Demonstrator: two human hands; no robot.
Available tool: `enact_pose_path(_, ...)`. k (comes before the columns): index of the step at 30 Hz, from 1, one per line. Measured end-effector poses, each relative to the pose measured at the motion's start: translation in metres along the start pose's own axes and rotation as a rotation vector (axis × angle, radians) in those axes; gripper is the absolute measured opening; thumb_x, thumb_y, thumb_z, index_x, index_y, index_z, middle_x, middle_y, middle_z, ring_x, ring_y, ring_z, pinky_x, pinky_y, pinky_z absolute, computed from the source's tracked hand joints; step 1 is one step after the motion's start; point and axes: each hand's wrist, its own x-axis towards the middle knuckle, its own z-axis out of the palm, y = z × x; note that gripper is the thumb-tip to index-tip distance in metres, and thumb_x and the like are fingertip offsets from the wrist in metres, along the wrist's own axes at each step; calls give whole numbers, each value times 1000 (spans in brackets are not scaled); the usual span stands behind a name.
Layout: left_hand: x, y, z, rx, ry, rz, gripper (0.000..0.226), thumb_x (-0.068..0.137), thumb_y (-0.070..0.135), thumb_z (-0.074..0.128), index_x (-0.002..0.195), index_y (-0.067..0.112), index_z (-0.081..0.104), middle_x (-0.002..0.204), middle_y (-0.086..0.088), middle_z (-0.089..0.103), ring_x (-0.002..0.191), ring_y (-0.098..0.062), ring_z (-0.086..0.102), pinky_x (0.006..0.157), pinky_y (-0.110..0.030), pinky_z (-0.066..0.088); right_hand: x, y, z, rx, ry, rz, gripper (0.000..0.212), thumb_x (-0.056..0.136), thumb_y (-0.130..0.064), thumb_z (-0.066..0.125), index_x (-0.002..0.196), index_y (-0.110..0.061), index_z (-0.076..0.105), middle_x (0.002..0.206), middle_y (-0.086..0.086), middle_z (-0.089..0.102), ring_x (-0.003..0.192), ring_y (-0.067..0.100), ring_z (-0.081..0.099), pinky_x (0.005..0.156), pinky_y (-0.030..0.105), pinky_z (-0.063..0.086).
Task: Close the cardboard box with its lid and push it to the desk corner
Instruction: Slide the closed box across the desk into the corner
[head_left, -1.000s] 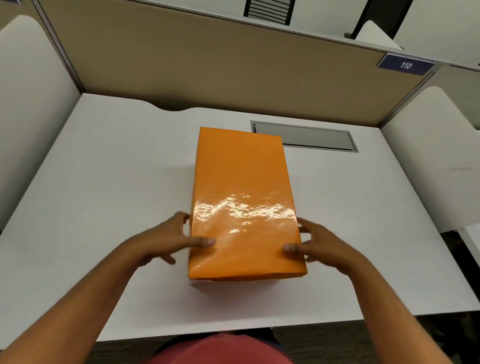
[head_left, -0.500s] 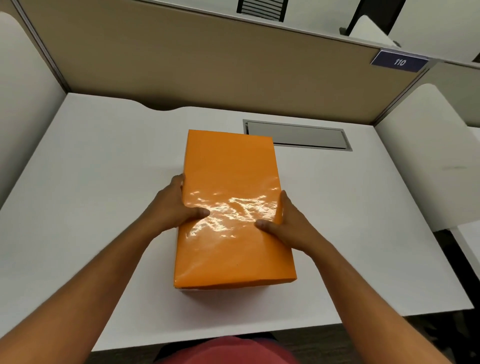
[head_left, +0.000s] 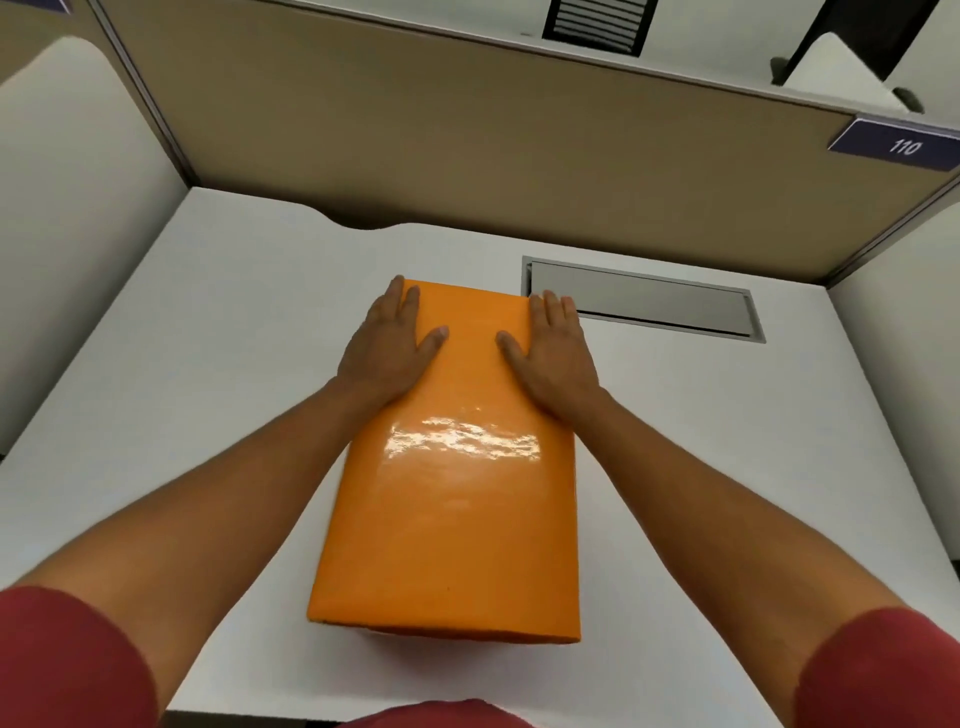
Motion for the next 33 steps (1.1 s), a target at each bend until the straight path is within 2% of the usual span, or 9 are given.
enact_pose_path(6,5,-4,9,1,5,-38,88,98,72,30,166,20,11,176,-1,4,155,-34,31,115,-55,40,8,11,15,56,34,2,86,100,-66,37,165,-12,24,173,10,25,163,32,10,127,53,27)
enact_pose_path(9,9,-2,6,-66,-14,-45,85,100,68,37,166,21,11,176,2,2,154,-33,32,116,-56,38,15,14,11,90,4,-13,84,102,-64,39,166,-13,21,175,9,19,164,31,5,128,52,24)
enact_pose_path(15,-26,-12,-8,-383,54,-287,83,97,62,53,165,32,16,174,-1,19,156,-33,28,118,-60,33,-23,24,0,505,57,162,76,107,-44,49,168,-17,15,178,5,9,163,26,12,130,47,19)
enact_pose_path(18,-82,-20,-3,-504,-105,-450,86,89,78,49,162,44,18,167,1,37,144,-36,49,111,-57,43,-83,27,11,668,-51,267,75,104,-41,53,168,-25,16,174,3,26,157,28,31,127,51,29)
enact_pose_path(21,-123,-20,0,-695,-215,-554,87,76,92,51,152,54,34,149,7,60,120,-26,69,101,-55,56,-121,20,19,744,-97,322,80,105,-48,52,168,-32,6,175,-4,22,158,25,30,126,49,30)
enact_pose_path(24,-129,-20,1,-873,-239,-652,75,70,92,59,131,49,61,115,10,79,91,-17,80,82,-46,65,-125,18,20,754,-77,318,78,105,-49,52,168,-32,9,172,-3,30,154,26,38,123,51,36)
enact_pose_path(27,-125,-16,-3,-939,-272,-649,60,76,84,63,120,43,69,105,9,82,86,-17,81,66,-37,65,-121,19,19,793,-70,304,75,103,-48,55,165,-37,16,163,-7,43,138,19,54,113,44,45)
enact_pose_path(30,-123,-19,-6,-1074,-340,-655,57,81,74,69,126,40,67,113,3,81,97,-24,80,79,-44,65,-121,24,17,936,-83,382,75,93,-57,56,160,-47,24,146,-17,51,116,6,62,103,45,53)
enact_pose_path(33,-125,-23,-5,-1119,-384,-633,60,82,68,73,133,38,64,118,1,80,104,-26,79,92,-51,62,-132,28,21,1059,-169,521,64,93,-64,58,153,-52,39,145,-10,62,117,20,69,97,51,59)
